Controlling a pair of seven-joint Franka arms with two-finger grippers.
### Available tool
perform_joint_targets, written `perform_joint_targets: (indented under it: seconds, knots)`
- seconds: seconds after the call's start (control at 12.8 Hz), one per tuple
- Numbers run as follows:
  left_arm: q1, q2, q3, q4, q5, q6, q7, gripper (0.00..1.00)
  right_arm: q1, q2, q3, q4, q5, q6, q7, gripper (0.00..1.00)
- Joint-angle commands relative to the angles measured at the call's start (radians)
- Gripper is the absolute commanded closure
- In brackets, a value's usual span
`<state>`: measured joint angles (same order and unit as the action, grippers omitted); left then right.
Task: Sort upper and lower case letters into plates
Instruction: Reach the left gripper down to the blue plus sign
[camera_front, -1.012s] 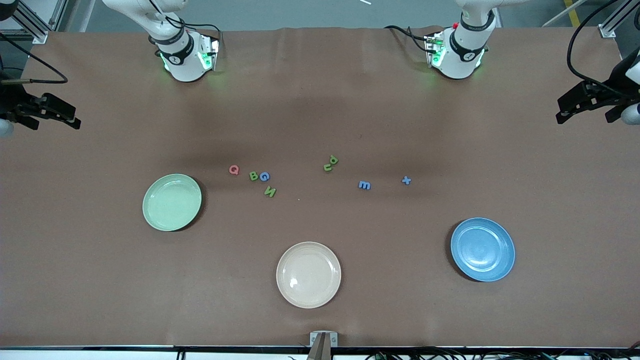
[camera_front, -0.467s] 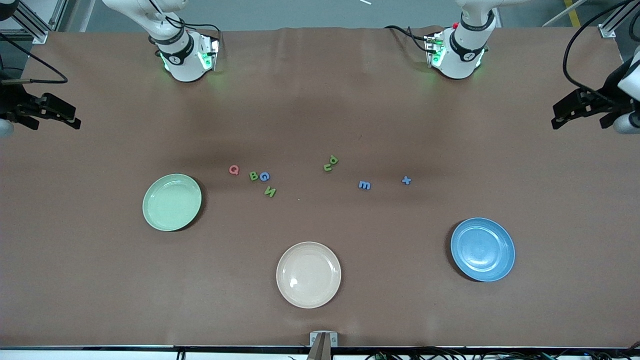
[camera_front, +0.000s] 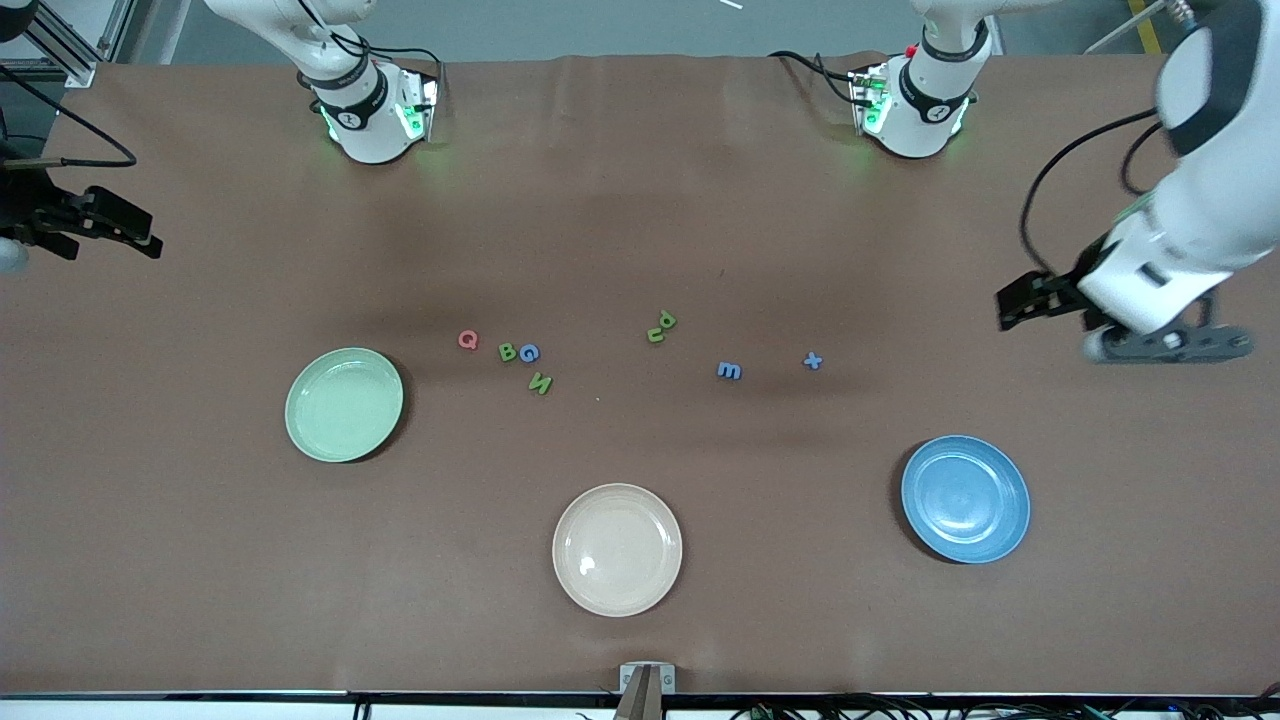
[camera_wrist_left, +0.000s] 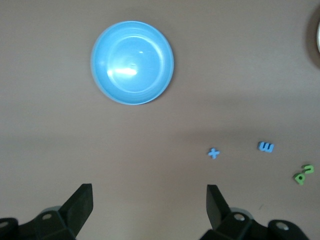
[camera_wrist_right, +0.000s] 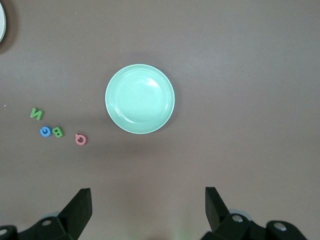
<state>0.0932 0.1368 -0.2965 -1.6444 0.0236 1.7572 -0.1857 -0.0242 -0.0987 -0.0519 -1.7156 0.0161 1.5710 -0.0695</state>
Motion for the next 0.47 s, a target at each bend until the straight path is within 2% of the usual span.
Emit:
perform_joint_targets:
  seconds: [0.0, 0.16, 0.39]
  knots:
    - [-0.015, 0.030, -0.042, -0.119, 0.016, 0.163, -0.049, 0.00, 0.000, -0.027, 0.001, -0.025, 0.004, 0.004, -0.004, 0.00]
    - [-0.030, 0.040, -0.046, -0.259, 0.013, 0.334, -0.156, 0.00, -0.002, -0.026, 0.001, -0.021, 0.004, -0.003, -0.004, 0.00]
    - [-0.081, 0.079, -0.047, -0.412, 0.019, 0.532, -0.373, 0.00, -0.002, -0.019, 0.001, -0.004, 0.004, -0.011, 0.005, 0.00]
